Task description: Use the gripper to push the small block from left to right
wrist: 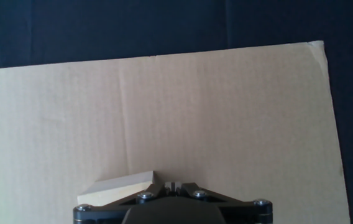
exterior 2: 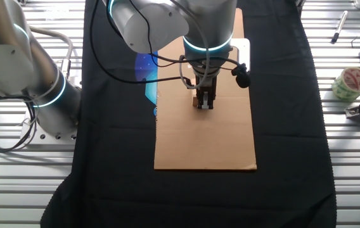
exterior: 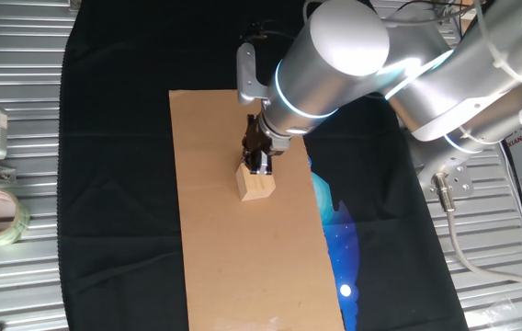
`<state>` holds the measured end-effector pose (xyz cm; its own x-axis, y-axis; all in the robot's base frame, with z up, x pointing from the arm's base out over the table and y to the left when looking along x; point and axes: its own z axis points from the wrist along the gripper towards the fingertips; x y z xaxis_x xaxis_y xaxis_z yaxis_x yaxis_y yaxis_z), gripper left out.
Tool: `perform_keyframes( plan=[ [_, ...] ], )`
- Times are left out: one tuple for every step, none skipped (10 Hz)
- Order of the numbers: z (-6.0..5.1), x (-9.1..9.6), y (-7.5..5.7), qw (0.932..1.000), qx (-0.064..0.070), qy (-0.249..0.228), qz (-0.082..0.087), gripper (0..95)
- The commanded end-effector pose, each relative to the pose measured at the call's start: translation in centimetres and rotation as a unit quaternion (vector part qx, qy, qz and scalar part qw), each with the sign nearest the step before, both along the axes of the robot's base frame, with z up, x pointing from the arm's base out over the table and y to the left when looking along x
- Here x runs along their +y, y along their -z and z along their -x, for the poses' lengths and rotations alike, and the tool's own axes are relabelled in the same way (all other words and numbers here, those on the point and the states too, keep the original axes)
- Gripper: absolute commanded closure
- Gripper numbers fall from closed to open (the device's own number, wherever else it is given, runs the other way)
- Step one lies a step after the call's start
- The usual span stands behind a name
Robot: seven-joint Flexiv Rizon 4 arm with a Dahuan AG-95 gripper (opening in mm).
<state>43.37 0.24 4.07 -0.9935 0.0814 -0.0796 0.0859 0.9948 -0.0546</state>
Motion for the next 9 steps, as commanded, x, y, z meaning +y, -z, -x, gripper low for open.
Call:
perform_keyframes(
  plan=[
    [0.04,-0.02,-0.11,1.0,0.0,0.0,0.0,95.0],
    [0.04,-0.02,-0.11,1.0,0.0,-0.001,0.0,95.0],
    [0.04,-0.02,-0.12,1.0,0.0,-0.003,0.0,95.0],
    [0.04,-0.02,-0.13,1.0,0.001,-0.005,0.001,95.0],
    [0.04,-0.02,-0.13,1.0,0.002,-0.007,0.001,95.0],
    [0.03,-0.06,-0.15,0.9999,0.002,-0.01,0.003,95.0],
    [0.03,-0.21,-0.22,0.9999,0.002,-0.013,0.003,95.0],
    [0.01,-0.42,-0.32,0.9998,0.003,-0.017,0.003,95.0],
    [0.01,-0.92,-0.54,0.9997,0.005,-0.023,0.001,95.0]
  ],
)
